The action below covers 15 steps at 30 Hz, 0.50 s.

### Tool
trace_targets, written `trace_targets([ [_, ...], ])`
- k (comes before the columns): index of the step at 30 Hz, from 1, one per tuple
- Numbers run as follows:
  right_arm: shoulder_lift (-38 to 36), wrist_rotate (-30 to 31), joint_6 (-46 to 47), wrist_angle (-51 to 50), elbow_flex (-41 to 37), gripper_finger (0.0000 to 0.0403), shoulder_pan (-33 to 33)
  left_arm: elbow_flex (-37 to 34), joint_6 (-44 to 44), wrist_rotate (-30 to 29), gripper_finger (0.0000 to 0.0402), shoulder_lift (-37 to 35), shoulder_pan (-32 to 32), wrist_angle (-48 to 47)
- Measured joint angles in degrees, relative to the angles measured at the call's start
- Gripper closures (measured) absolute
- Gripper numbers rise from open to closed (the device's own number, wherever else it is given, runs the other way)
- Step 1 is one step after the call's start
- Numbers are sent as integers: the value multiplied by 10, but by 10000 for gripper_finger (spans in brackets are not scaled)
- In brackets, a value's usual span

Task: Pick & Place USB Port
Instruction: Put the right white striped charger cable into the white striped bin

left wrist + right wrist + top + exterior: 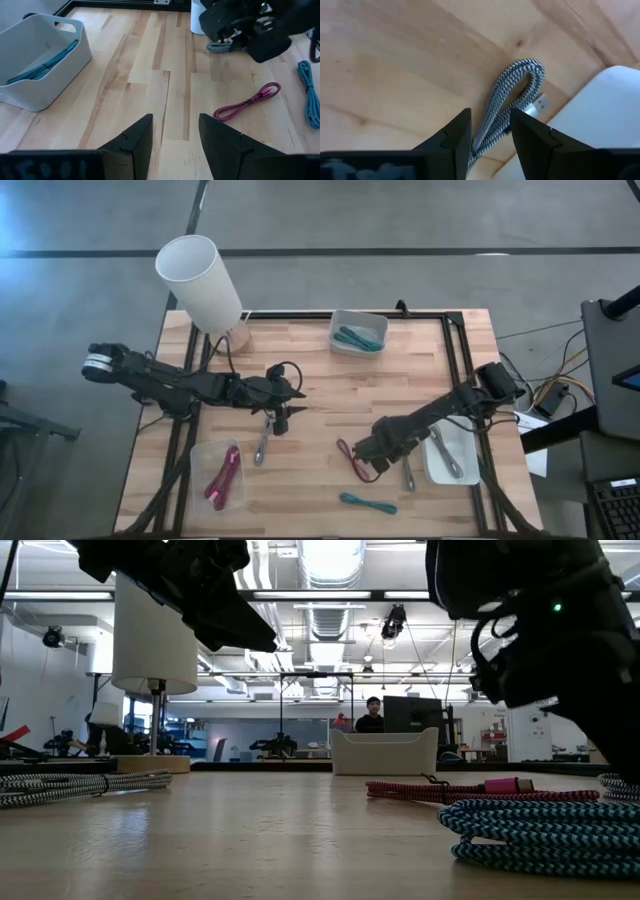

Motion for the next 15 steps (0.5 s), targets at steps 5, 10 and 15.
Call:
trace_targets([
  [5,1,-1,1,9,-25,271,-2,0,1,0,236,0,0,0],
  [10,-2,-5,1,49,-55,281,-3,0,1,0,236,0,0,0],
  [15,-2,-8,-3,67,-67,308,-6,0,1,0,236,0,0,0],
])
